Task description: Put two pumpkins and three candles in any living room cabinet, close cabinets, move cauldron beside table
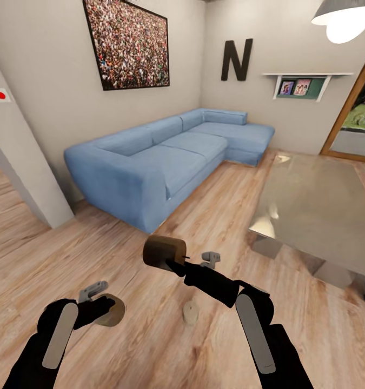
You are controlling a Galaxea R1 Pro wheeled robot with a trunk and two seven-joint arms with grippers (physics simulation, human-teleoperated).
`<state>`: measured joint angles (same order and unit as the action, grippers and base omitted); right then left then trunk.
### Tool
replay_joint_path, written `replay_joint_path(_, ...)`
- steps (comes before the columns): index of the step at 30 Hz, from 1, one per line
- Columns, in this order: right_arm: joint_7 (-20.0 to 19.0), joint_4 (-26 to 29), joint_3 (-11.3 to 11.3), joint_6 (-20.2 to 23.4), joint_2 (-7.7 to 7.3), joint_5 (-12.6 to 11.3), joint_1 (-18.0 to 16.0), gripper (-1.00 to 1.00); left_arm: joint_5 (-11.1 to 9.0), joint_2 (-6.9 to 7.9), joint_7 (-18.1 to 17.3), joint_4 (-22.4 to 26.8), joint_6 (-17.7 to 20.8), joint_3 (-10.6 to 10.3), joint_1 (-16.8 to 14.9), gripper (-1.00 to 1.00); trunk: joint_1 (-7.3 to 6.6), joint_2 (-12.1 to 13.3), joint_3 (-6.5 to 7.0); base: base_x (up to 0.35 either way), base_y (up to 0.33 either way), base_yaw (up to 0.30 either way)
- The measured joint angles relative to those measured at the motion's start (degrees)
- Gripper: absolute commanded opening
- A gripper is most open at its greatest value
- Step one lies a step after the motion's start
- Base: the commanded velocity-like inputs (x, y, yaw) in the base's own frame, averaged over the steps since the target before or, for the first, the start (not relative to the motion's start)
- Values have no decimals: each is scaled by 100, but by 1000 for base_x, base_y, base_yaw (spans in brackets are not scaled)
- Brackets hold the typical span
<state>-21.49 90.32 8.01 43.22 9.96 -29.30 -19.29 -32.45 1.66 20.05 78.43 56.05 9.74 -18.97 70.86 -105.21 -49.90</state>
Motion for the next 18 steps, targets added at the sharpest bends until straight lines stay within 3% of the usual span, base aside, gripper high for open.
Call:
replay_joint_path(4,0,0,3,-12,0,2,0,-100,-1,2,0,-1,3,0,0,-100,-88,160,99,0,0,-229)
replay_joint_path(18,0,1,5,-17,0,11,0,-100,-1,0,0,4,5,2,0,-100,-88,162,194,0,0,-228)
